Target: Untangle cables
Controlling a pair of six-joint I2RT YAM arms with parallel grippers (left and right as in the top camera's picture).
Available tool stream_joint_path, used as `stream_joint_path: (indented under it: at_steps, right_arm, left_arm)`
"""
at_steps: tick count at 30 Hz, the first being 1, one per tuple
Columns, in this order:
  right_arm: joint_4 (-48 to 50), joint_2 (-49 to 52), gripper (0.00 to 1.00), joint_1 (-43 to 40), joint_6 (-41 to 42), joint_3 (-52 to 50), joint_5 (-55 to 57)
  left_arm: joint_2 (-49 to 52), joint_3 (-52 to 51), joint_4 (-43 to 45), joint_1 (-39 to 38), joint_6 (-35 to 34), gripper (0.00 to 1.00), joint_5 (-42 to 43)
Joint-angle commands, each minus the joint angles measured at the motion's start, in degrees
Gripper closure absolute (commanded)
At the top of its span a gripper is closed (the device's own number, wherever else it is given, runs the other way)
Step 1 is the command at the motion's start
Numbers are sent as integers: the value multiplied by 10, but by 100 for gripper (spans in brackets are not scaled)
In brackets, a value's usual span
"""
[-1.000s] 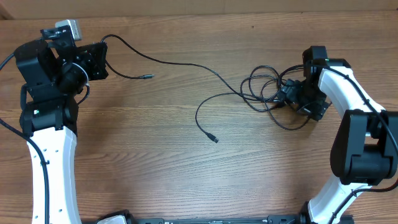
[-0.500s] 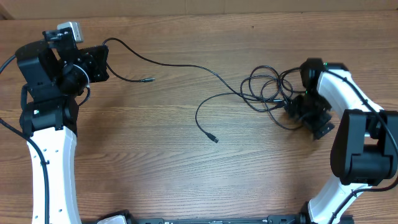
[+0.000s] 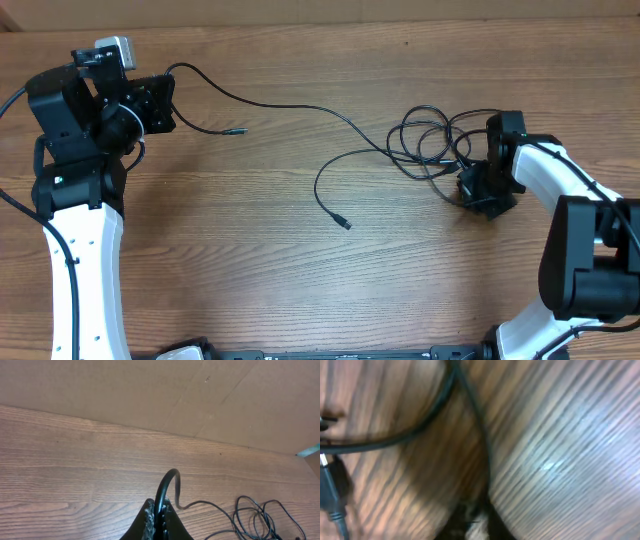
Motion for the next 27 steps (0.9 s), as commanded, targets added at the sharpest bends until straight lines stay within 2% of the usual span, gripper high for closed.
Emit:
stream_joint_path:
  at_steps: [1,8,13,15,24,27]
  right_arm:
    - [4,56,96,7,3,-49,-37]
    - [-5,55,96,6,-5,-39,-17]
    - [-91,53,96,4,-19,42,46]
    - [-162,50,96,4,-19,118,107]
    - [-310,47,96,-26,-20,365,215]
    - [-344,47,96,-67,-70,478,216]
  left_arm:
    - [-13,7,3,6,13,96,6]
    - [-13,7,3,6,13,96,6]
    - [-14,7,3,6,13,96,5]
    - [-13,7,3,6,13,96,5]
    - [-14,7,3,6,13,96,5]
    - [-13,7,3,6,15,96,2]
